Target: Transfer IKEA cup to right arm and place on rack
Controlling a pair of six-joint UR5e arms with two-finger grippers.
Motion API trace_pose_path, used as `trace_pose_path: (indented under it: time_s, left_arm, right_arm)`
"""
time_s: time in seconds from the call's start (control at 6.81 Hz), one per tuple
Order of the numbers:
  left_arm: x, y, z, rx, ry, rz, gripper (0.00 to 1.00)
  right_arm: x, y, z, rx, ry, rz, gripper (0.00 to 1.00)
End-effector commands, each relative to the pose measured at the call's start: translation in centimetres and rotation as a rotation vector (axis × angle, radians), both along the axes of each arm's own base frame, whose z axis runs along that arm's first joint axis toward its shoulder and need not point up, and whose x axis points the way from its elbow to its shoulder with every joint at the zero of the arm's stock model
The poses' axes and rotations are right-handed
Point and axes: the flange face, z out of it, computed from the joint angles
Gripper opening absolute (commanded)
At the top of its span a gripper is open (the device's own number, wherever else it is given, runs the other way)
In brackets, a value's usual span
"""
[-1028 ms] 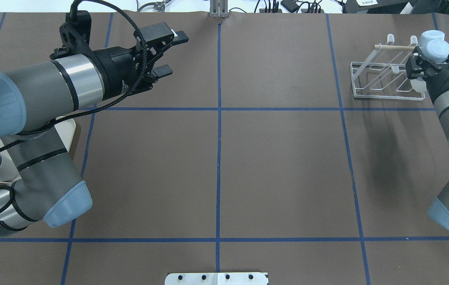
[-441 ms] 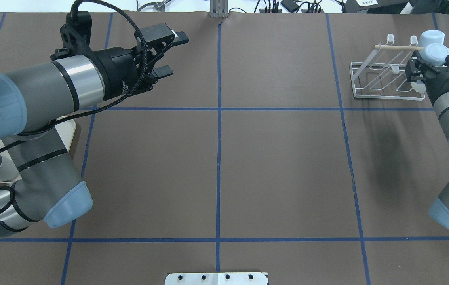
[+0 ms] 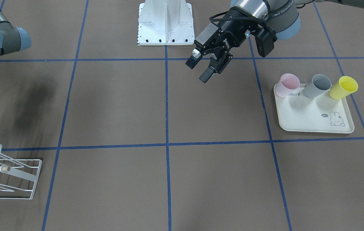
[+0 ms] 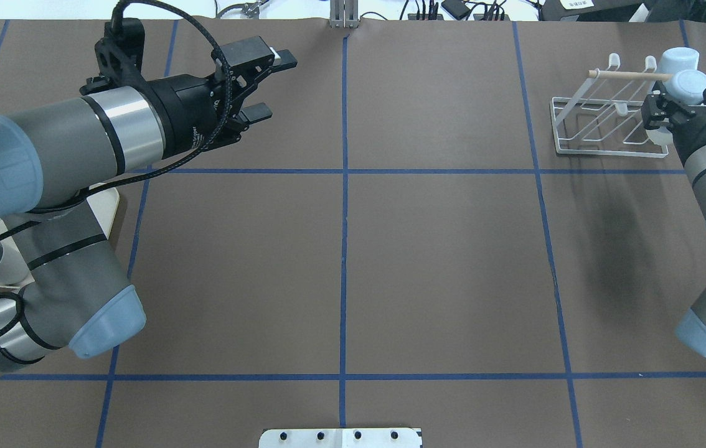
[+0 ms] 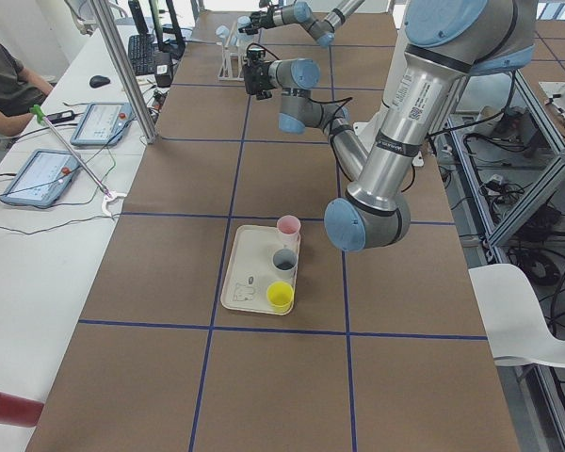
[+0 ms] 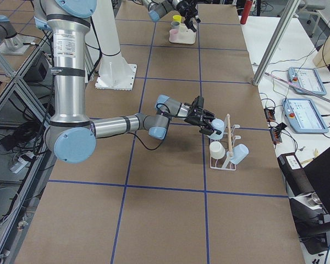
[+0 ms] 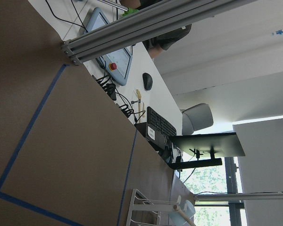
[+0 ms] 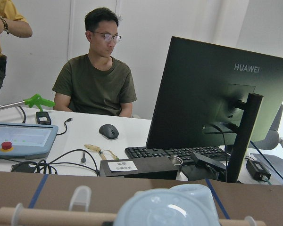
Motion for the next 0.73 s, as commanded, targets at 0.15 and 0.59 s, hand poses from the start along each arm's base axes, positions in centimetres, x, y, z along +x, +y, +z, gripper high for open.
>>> trace_pose_path:
  time_s: [0.15,0.59]
  left_arm:
    - [0.05,-0.04,0.05,-0.005,0.002,0.001,1.00]
    - [0.06,-0.04,0.39,-0.008,-0.003,0.001,1.00]
  right_arm:
    - [-0.50,-0.35,1.32,-0.021,0.014,-0.007,0.00]
    - [-1.18,-0.98,1.34,-0.022,0.010,-0.008,0.00]
